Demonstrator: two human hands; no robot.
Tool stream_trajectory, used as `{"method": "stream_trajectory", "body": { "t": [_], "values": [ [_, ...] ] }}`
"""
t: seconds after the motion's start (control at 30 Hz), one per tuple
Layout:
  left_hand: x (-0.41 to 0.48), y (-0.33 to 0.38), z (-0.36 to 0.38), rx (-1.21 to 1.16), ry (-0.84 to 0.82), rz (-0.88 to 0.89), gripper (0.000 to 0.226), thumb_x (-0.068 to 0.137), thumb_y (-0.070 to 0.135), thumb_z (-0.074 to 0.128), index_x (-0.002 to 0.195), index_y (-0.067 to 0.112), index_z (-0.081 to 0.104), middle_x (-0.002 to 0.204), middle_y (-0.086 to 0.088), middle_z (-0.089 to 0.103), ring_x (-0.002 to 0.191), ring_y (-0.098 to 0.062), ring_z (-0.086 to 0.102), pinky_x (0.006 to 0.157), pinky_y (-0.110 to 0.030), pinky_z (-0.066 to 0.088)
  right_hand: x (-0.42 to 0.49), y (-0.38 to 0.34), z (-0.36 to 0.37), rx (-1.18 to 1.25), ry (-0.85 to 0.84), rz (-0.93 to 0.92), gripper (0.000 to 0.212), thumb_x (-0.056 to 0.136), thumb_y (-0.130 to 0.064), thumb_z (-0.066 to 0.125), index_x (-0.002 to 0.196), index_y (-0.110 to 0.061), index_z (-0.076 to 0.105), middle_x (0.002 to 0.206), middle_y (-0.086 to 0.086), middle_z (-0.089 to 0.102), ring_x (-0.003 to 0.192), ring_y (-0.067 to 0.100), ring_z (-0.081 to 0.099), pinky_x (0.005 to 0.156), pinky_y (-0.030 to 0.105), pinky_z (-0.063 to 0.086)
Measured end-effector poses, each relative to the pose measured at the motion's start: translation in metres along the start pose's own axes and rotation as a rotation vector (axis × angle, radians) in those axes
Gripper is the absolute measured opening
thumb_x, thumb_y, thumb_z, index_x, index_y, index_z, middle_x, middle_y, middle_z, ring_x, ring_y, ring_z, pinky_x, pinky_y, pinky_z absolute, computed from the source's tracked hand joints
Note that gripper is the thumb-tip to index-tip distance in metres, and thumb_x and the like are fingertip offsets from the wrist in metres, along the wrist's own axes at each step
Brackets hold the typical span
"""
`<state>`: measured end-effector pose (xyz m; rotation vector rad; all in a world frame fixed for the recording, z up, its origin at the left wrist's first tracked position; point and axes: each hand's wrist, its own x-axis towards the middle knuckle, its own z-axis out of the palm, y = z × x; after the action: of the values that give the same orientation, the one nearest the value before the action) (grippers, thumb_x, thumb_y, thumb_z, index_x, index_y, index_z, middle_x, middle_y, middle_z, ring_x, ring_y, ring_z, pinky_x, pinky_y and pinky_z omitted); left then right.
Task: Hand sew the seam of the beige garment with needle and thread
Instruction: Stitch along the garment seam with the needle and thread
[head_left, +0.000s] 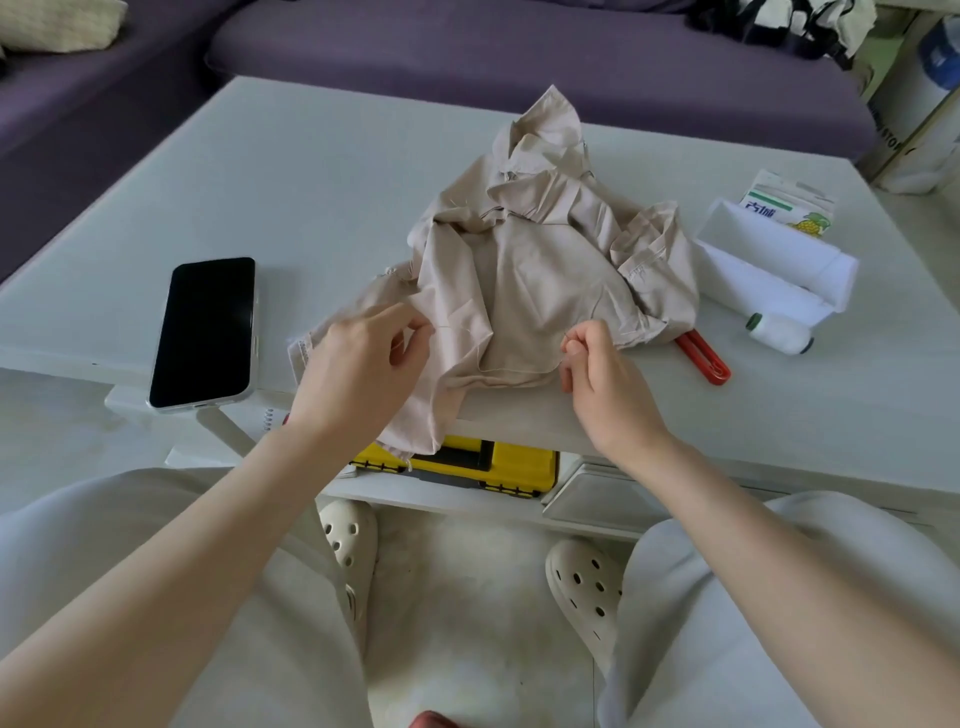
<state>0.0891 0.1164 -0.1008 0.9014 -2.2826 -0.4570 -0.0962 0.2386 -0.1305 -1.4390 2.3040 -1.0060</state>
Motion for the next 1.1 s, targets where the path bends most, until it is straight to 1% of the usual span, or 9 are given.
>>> {"method": "stream_trajectory", "body": {
  "t": [0.13,0.23,0.33,0.5,0.63,0.77,0.9,1.0,1.1],
  "values": [
    [0.0,0.005,0.006,-0.063,-0.027,0.031,0.012,0.088,0.005,0.06,0.079,0.007,0.068,0.059,0.017,0.045,0.05,-0.004,0.044,0.053,-0.012,0.035,0.001,-0.01,0.003,0.052,0.014,-0.204,0.01,0.102,-0.017,0.031,0.096,-0.02,0.038,0.084,-0.009,0.059,0.065,0.002,0.053,0.06,0.027,0.042],
    [-0.001,0.006,0.009,-0.086,-0.069,0.017,0.013,0.089,0.004,0.059,0.08,0.006,0.068,0.055,0.017,0.042,0.056,0.002,0.046,0.053,-0.007,0.033,0.006,-0.01,0.007,0.017,-0.124,-0.157,0.013,0.103,-0.021,0.03,0.094,-0.021,0.039,0.084,-0.007,0.061,0.073,0.009,0.057,0.068,0.035,0.047],
    [0.001,0.009,0.009,-0.034,-0.068,-0.022,0.013,0.09,0.008,0.058,0.081,0.008,0.068,0.051,0.018,0.039,0.049,-0.004,0.045,0.047,-0.01,0.031,0.014,-0.007,0.006,-0.11,-0.21,-0.112,0.014,0.102,-0.021,0.031,0.092,-0.019,0.04,0.078,0.0,0.06,0.072,0.022,0.057,0.07,0.043,0.048],
    [0.008,0.008,0.005,0.057,-0.035,-0.044,0.011,0.088,0.009,0.059,0.082,0.009,0.068,0.053,0.004,0.049,0.052,-0.023,0.048,0.049,-0.025,0.036,0.02,-0.003,0.002,-0.188,-0.223,-0.072,0.011,0.101,-0.013,0.033,0.094,-0.015,0.041,0.081,0.004,0.06,0.072,0.022,0.057,0.063,0.034,0.043],
    [0.012,0.002,0.005,0.002,0.002,-0.056,0.011,0.088,0.01,0.06,0.08,0.009,0.068,0.053,0.007,0.045,0.049,-0.011,0.042,0.05,-0.026,0.035,0.021,-0.004,0.0,-0.191,-0.211,-0.026,0.011,0.101,-0.011,0.034,0.102,-0.011,0.045,0.079,-0.001,0.052,0.07,0.019,0.05,0.053,0.025,0.032],
    [0.015,-0.001,0.007,-0.113,0.026,-0.039,0.01,0.088,0.013,0.059,0.093,0.009,0.066,0.074,0.009,0.05,0.063,-0.001,0.048,0.06,-0.013,0.035,0.019,-0.003,0.001,-0.182,-0.172,-0.02,0.009,0.102,-0.012,0.032,0.097,-0.014,0.04,0.069,-0.004,0.046,0.063,0.019,0.048,0.049,0.023,0.03],
    [0.007,0.008,0.005,-0.136,-0.022,0.014,0.027,0.087,0.015,0.057,0.113,0.009,0.055,0.11,-0.001,0.057,0.096,-0.008,0.048,0.083,-0.014,0.032,0.018,-0.006,0.001,-0.234,-0.104,-0.021,0.008,0.102,-0.015,0.03,0.099,-0.016,0.038,0.07,-0.001,0.049,0.06,0.02,0.05,0.047,0.027,0.029],
    [0.002,0.016,0.001,-0.012,0.07,0.19,0.015,0.083,0.023,0.051,0.084,0.009,0.057,0.082,-0.001,0.06,0.077,-0.015,0.049,0.074,-0.028,0.039,0.022,-0.013,-0.001,-0.144,0.039,-0.032,0.014,0.103,-0.019,0.027,0.096,-0.016,0.038,0.067,-0.006,0.049,0.058,0.011,0.048,0.047,0.024,0.028],
    [-0.006,0.014,0.001,0.088,-0.111,0.193,0.033,0.082,0.045,0.047,0.063,0.019,0.052,0.055,0.008,0.051,0.054,-0.012,0.047,0.05,-0.03,0.042,0.02,-0.019,0.0,-0.044,0.131,-0.224,0.015,0.102,-0.016,0.036,0.098,-0.01,0.049,0.07,-0.004,0.056,0.059,0.013,0.054,0.051,0.029,0.04]
  ]
}}
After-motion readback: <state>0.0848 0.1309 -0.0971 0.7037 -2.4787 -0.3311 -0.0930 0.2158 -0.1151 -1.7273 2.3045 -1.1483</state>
